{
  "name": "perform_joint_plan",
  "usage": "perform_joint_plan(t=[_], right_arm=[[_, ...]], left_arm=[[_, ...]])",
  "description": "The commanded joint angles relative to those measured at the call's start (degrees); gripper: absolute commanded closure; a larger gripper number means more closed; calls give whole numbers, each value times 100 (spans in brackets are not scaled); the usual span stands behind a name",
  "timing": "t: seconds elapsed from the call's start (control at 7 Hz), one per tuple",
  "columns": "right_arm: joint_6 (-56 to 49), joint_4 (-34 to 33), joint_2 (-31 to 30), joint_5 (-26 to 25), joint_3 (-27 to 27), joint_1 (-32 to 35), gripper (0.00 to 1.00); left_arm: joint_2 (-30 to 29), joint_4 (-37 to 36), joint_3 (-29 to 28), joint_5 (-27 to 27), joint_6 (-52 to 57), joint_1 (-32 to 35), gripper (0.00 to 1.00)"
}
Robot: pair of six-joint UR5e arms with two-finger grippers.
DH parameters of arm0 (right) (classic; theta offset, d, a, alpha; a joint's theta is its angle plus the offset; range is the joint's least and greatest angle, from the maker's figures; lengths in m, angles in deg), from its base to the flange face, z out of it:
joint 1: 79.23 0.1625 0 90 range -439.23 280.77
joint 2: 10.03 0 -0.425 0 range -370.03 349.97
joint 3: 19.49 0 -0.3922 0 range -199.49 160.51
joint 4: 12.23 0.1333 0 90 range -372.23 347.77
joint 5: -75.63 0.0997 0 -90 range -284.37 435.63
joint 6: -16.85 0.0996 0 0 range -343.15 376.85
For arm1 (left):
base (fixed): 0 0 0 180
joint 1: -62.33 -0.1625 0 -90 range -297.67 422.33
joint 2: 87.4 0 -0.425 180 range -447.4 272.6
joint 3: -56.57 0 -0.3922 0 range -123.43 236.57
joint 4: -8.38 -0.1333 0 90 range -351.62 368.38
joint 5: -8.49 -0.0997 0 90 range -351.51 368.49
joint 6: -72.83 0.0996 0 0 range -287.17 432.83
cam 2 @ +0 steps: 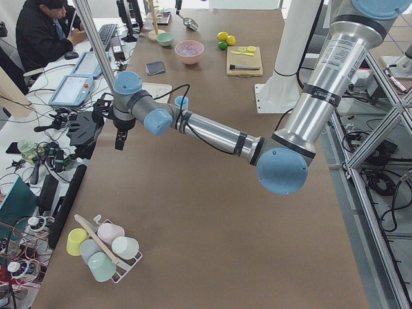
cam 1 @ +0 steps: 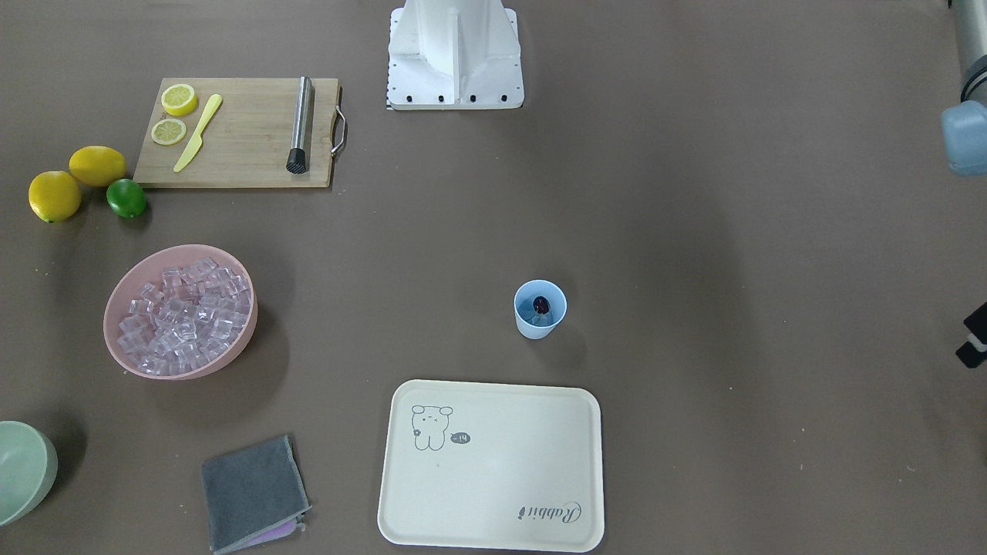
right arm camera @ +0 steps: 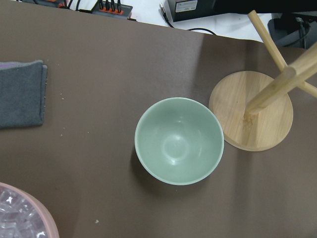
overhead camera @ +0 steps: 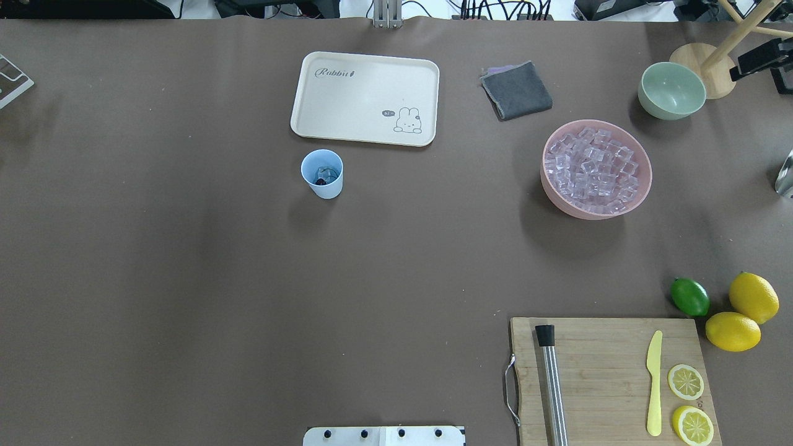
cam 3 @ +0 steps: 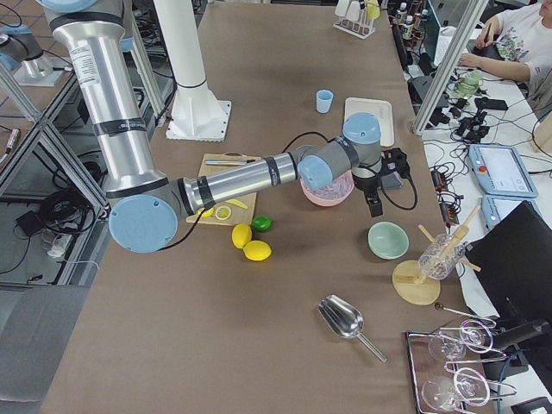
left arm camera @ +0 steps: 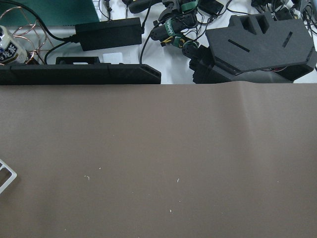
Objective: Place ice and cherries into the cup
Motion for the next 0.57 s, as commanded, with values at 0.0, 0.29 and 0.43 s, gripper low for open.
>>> perform_joint_plan(t=[0.0,0.29,0.43], right_arm=[[-6,-14,-483,15,118,170,0],[3,-57,-625,33,119,206,0],[12,-75,-608,33,92,215,0]], left_arm=[[8,-418,-81,189,238,202,2],[7,-788,-80,243,837,429,2],[68,-894,-46,252,829,544,2]])
